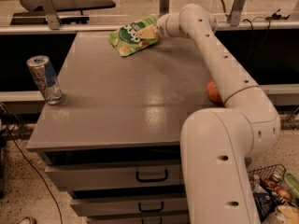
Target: Move green rice chip bag near apple
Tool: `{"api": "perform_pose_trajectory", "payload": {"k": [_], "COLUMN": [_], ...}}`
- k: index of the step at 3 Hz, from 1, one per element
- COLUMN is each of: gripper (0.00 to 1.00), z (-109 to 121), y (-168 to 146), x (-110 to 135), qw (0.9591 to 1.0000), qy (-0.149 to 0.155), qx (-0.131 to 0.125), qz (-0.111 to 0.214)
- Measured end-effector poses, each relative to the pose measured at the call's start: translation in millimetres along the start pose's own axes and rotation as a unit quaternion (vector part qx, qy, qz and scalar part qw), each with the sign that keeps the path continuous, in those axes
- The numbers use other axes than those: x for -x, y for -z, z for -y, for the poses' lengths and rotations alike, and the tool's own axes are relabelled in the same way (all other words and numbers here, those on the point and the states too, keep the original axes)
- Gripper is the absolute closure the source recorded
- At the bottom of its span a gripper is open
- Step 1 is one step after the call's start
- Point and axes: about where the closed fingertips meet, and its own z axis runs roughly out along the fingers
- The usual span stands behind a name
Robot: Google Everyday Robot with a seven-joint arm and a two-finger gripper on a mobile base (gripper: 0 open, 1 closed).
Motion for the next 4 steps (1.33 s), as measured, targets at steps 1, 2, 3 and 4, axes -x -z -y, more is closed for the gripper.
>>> {"api": "perform_pose_trajectory", "payload": {"k": [1, 2, 3, 4], "gripper": [0.7, 0.94, 1.0, 1.0], "z": [2.9, 2.9, 3.1, 1.1], "y": [10.1, 13.6, 14.0, 43.3], "x": [5.5, 8.3, 8.8, 30.7], "qw": [0.9999, 0.9999, 0.9999, 0.9983], "qy": [0.009, 0.011, 0.011, 0.049], "qx": [-0.003, -0.002, -0.002, -0.013], "qz": [-0.008, -0.011, -0.011, -0.027]}}
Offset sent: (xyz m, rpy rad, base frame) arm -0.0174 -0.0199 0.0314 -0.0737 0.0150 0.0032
